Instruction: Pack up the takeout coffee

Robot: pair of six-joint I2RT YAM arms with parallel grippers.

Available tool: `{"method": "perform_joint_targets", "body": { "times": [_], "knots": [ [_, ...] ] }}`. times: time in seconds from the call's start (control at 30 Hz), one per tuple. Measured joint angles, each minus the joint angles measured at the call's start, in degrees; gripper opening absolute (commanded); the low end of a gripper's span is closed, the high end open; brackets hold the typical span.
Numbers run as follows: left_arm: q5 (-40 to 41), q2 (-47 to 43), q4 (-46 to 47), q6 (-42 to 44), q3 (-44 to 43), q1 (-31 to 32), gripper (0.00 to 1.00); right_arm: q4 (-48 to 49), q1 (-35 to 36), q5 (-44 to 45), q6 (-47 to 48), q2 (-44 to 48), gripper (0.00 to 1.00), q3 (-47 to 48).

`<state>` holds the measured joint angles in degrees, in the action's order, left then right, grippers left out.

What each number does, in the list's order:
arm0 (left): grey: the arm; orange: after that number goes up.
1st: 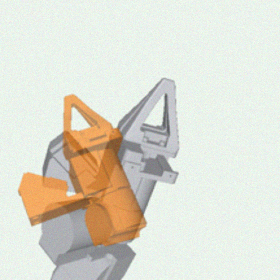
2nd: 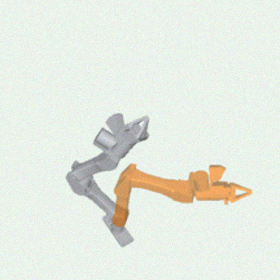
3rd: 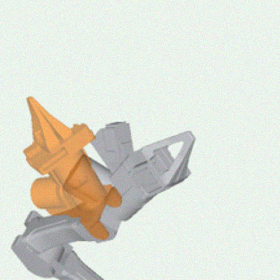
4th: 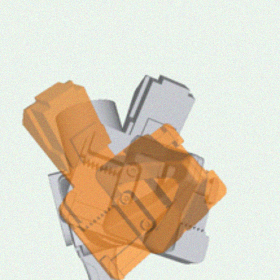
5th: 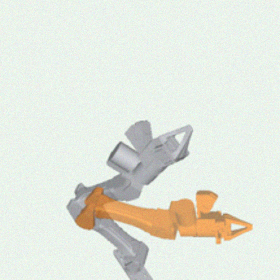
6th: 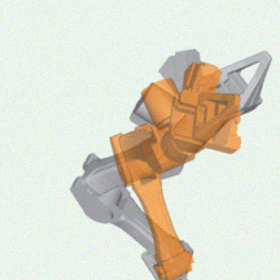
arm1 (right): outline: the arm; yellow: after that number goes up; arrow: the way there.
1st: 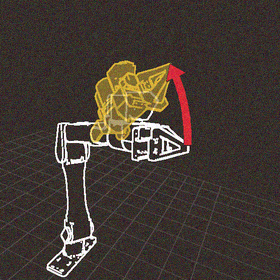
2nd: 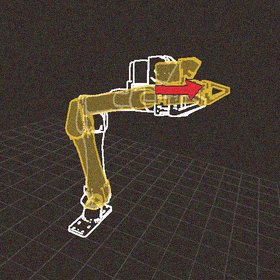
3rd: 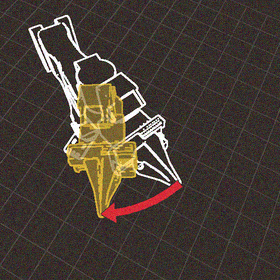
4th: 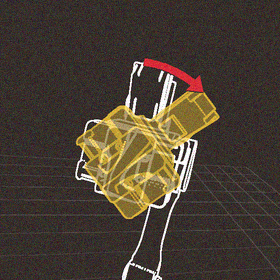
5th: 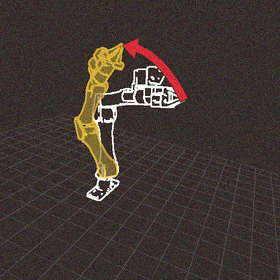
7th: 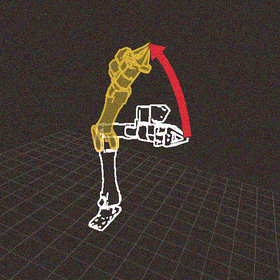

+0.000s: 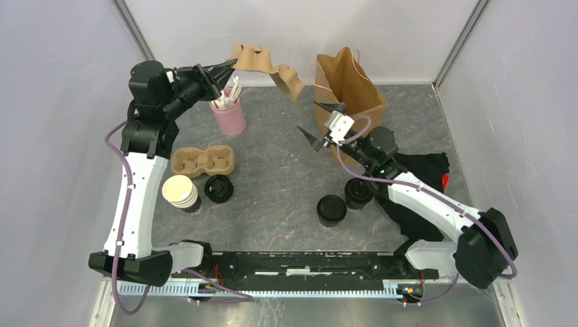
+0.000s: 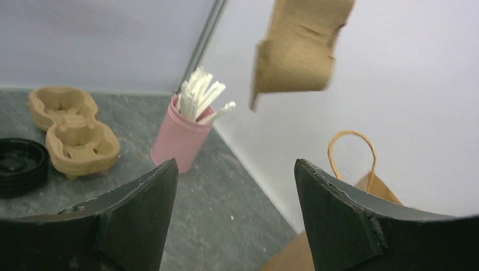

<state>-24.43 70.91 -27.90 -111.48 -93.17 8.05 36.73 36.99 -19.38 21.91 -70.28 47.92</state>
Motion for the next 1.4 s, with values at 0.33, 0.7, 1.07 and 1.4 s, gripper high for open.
{"method": "perform_joint_targets", "body": {
  "times": [0.33,0.7,1.07,1.4],
  "knots": [
    [-1.27,-5.03,3.26,-5.20,5.07,0.00,0.02,19.63,-0.26,-4.76,-8.11,-8.81,0.69,0.00],
    [-1.44,-5.73,4.44,-5.99,5.49,0.00,0.02,33.27,-0.26,-4.59,-14.73,-13.75,0.54,0.07],
    [-1.77,-5.73,5.03,-5.99,6.38,0.00,0.02,36.68,0.33,-4.55,-17.79,-18.21,0.45,3.19],
    [-2.64,-5.68,5.77,-5.99,6.38,0.00,0.02,38.05,0.50,-3.69,-18.47,-19.78,0.31,4.46]
  ]
}}
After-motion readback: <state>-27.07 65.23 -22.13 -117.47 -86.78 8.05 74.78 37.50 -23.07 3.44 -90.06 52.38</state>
